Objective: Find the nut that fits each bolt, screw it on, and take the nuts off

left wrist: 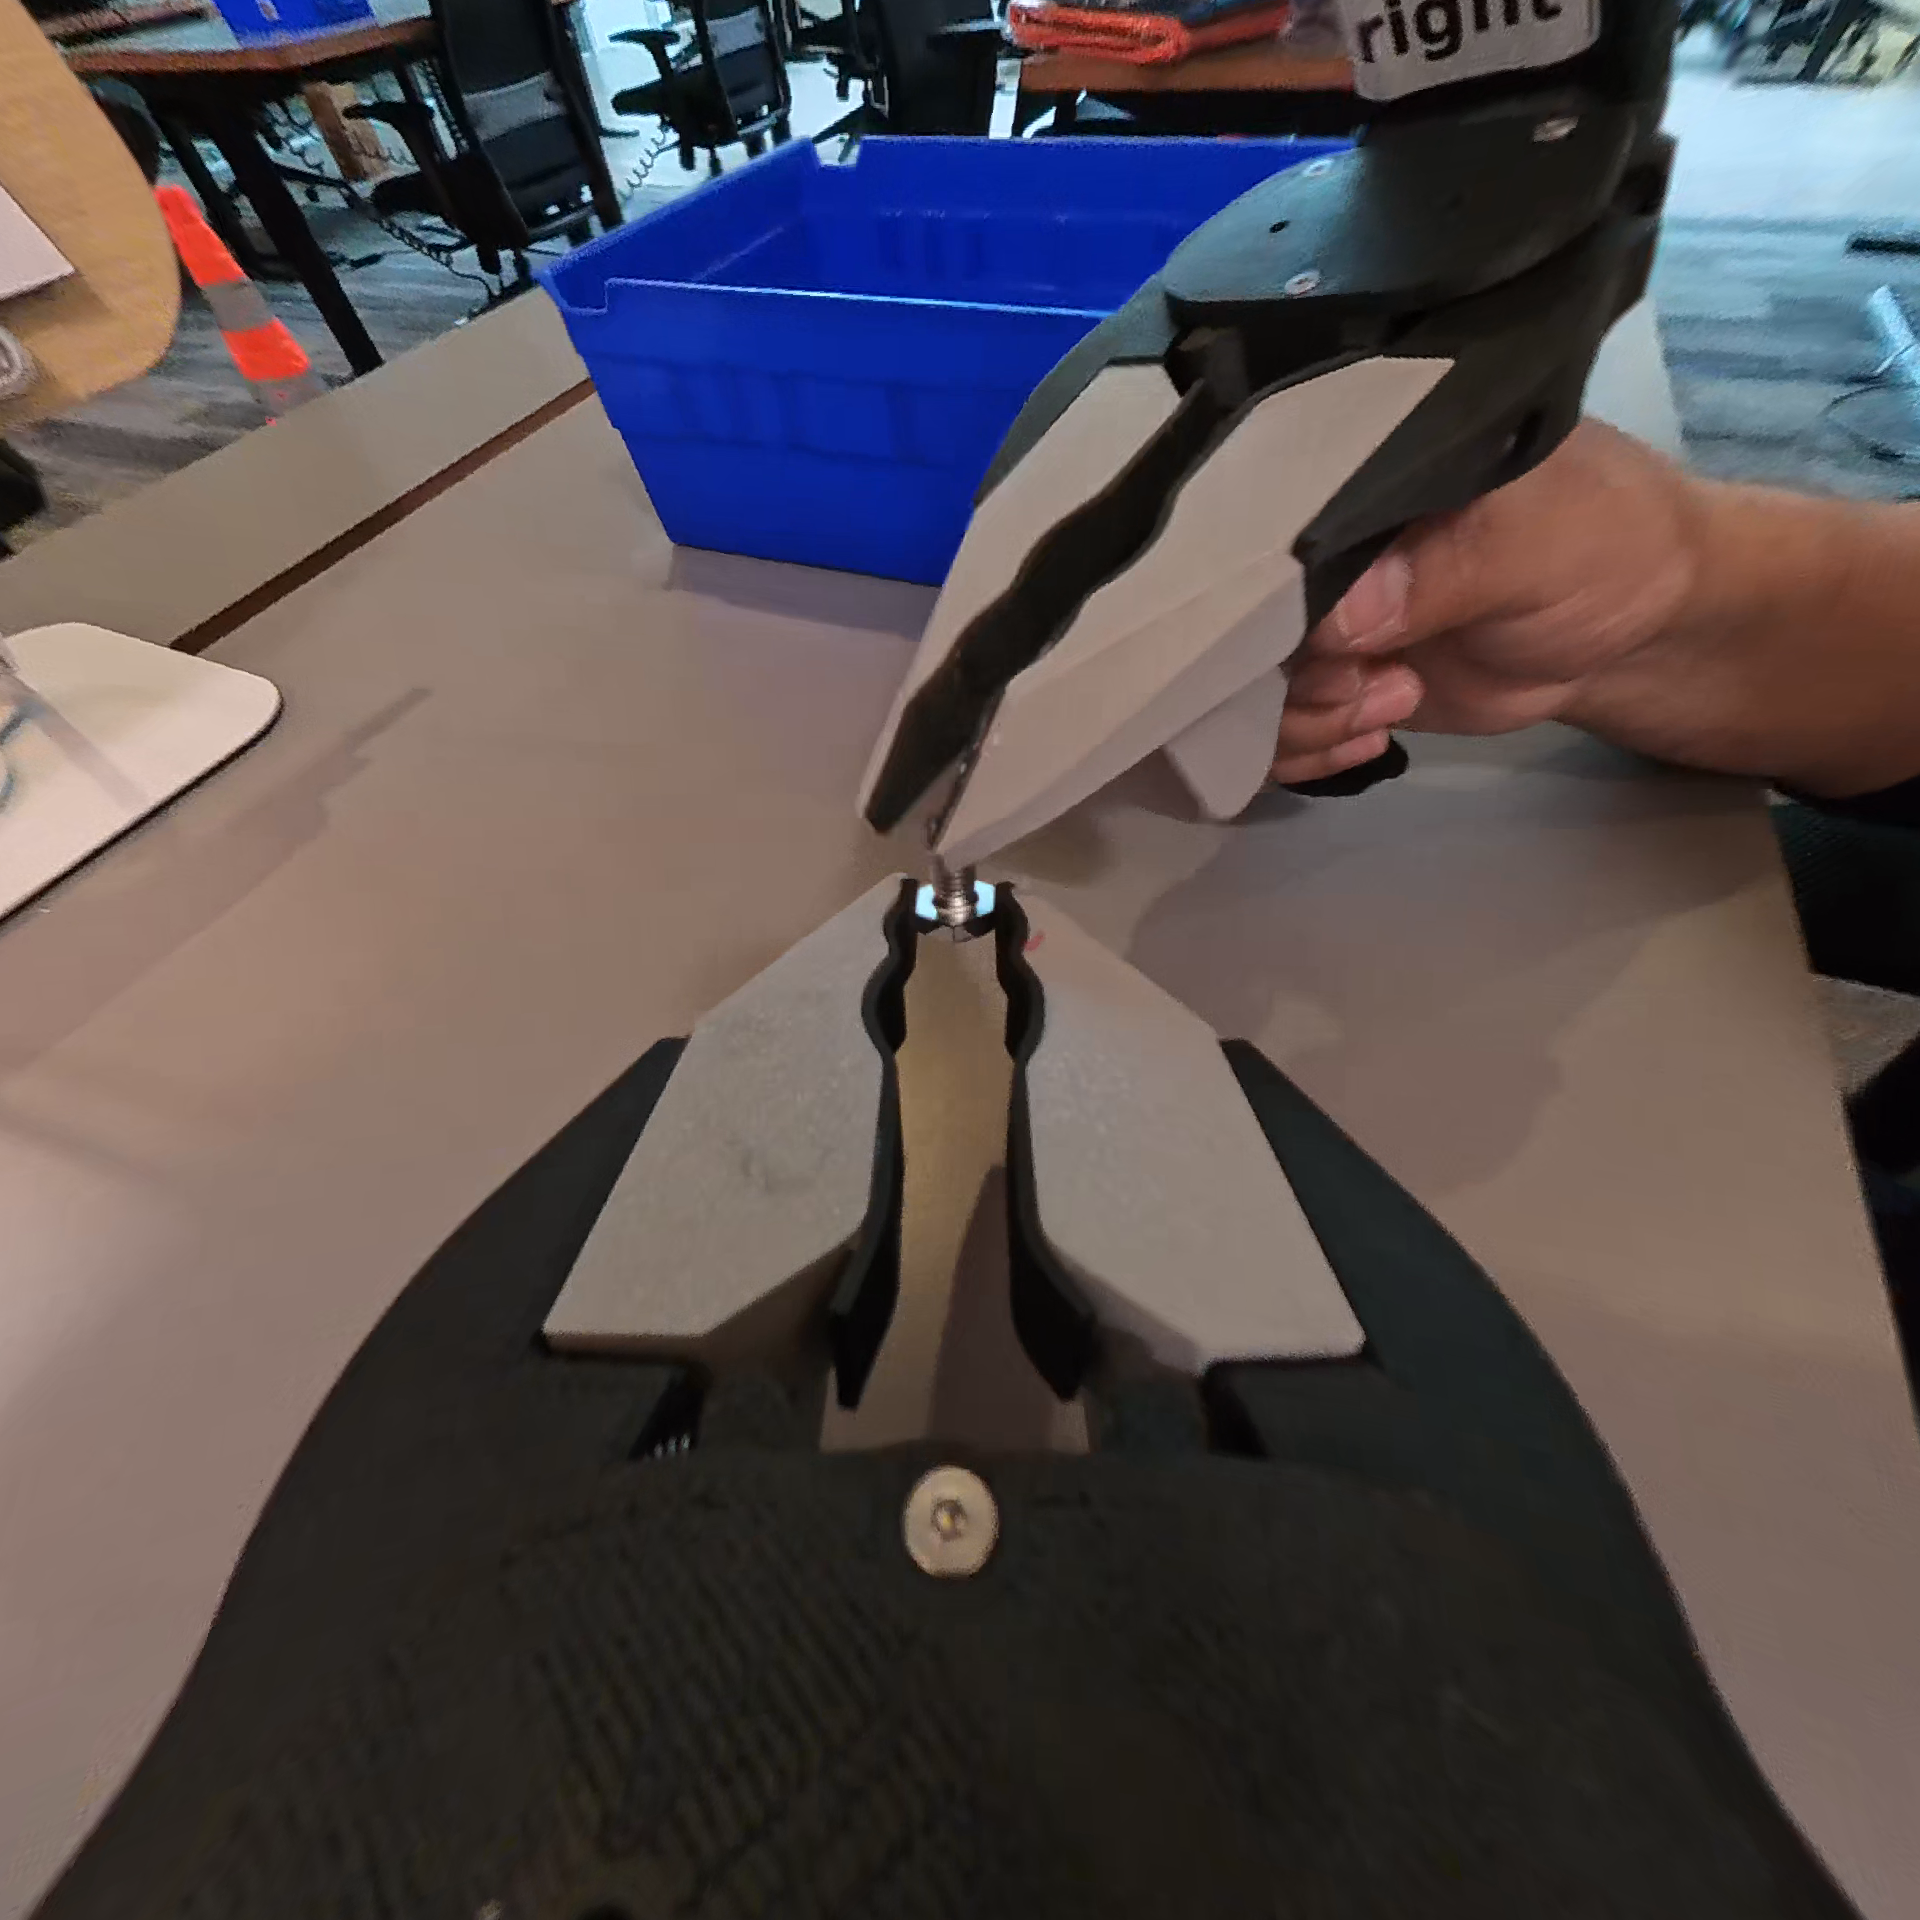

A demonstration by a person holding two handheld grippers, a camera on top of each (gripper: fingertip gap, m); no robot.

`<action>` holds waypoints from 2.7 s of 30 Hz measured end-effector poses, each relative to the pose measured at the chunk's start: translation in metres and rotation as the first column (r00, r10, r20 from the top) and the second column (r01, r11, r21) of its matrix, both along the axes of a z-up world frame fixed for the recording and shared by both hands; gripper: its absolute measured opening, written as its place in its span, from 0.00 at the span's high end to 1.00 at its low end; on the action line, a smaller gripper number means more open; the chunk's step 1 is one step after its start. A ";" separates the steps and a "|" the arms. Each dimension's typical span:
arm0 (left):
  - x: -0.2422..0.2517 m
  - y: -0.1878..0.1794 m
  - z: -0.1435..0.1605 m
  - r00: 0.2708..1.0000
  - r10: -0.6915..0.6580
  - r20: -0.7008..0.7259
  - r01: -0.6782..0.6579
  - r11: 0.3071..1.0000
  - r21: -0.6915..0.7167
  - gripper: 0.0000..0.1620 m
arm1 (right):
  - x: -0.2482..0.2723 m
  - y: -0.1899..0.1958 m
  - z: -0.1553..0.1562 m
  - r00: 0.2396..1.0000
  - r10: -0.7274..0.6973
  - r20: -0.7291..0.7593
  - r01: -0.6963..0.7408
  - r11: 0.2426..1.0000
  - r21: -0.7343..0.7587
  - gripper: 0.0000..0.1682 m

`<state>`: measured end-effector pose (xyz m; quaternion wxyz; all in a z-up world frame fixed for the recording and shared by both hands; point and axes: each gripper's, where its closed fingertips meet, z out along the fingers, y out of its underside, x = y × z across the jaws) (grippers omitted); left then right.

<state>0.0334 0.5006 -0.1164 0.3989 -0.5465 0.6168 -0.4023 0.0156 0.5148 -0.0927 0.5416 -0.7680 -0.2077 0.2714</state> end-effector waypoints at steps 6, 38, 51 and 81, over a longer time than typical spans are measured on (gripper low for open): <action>-0.011 0.022 -0.009 0.999 0.037 -0.027 -0.038 0.998 -0.043 0.92 | 0.035 0.002 -0.011 0.975 -0.107 0.194 0.105 0.994 0.019 0.89; -0.017 0.005 0.008 0.987 -0.120 0.106 0.131 0.985 -0.111 0.92 | -0.019 0.009 0.003 0.977 0.026 0.211 -0.021 0.999 -0.026 0.98; -0.019 0.013 0.009 0.990 -0.099 0.098 0.118 0.969 -0.216 0.92 | -0.008 0.011 -0.005 0.986 -0.008 0.165 0.015 0.999 -0.042 0.98; -0.015 0.008 0.013 0.993 -0.070 0.099 0.096 0.951 -0.293 0.97 | -0.014 0.010 0.000 0.999 0.002 0.051 0.001 0.999 -0.052 0.98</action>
